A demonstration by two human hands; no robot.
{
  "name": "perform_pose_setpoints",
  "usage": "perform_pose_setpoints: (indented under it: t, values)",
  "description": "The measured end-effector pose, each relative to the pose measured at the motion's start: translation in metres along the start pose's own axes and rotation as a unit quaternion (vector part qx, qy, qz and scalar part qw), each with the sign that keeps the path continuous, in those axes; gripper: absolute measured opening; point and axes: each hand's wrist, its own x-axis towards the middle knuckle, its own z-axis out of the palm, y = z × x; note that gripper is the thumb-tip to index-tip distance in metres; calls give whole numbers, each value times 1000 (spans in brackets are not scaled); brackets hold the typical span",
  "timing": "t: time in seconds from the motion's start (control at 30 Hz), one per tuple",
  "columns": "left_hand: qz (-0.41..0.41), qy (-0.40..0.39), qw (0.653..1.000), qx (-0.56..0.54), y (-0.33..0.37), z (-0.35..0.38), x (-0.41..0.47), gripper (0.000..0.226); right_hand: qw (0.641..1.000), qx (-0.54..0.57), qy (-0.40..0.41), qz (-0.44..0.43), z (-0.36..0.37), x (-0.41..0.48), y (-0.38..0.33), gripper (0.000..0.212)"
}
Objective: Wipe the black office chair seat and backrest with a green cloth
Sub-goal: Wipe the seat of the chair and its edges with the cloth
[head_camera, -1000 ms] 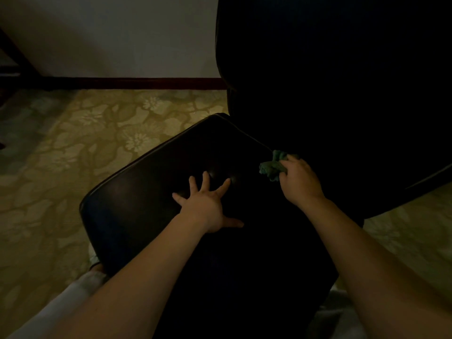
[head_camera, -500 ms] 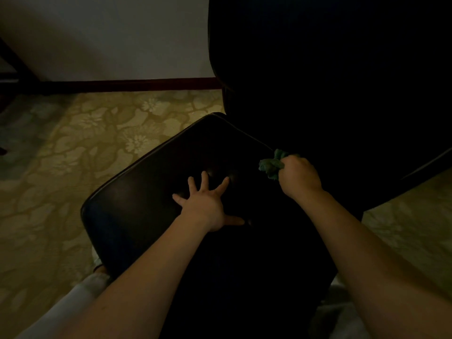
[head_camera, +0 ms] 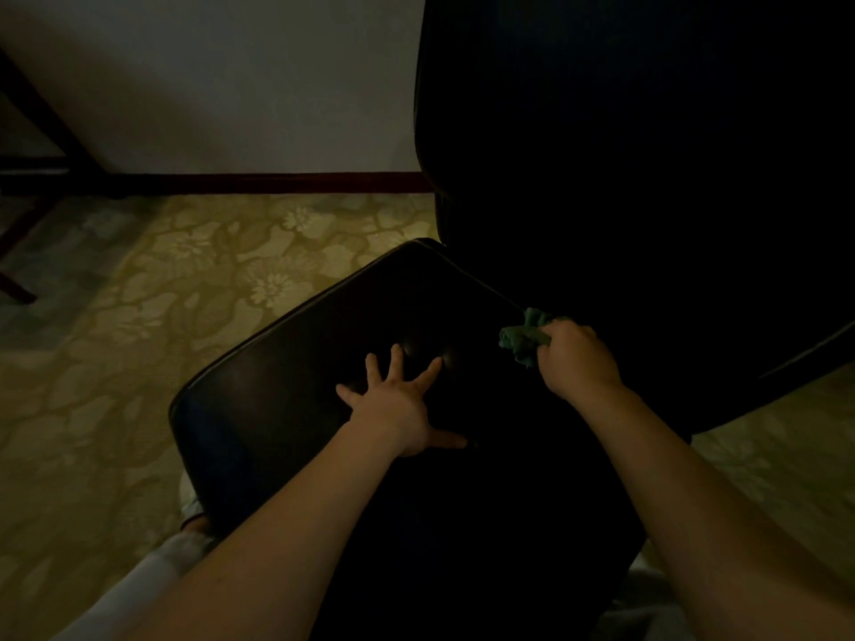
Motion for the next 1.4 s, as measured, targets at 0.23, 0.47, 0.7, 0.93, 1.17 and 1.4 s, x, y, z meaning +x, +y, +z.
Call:
perform_pose_setpoints:
  t: [0.23,0.47,0.7,0.93,1.17,1.4]
  values:
    - [12,-11,1000,-7,-1,-3,1,111,1000,4,8,-28,7,8,1,35]
    - [10,-16,1000,-8,-3,-3,1,112,999,36,15,-34,6,13,-5,36]
    - [10,-3,1000,9,2,-11,0,116,999,47,-10,3,1,7,-1,37]
    - [42,21,998,-32,3,-31,19,105,999,39,-15,0,1,10,-2,41]
    - [25,-4,999,-22,9,-29,31,117,999,17,9,-25,9,20,-12,41]
    - [4,6,1000,-19,12,-25,34,118,999,26,30,-27,14,25,-18,38]
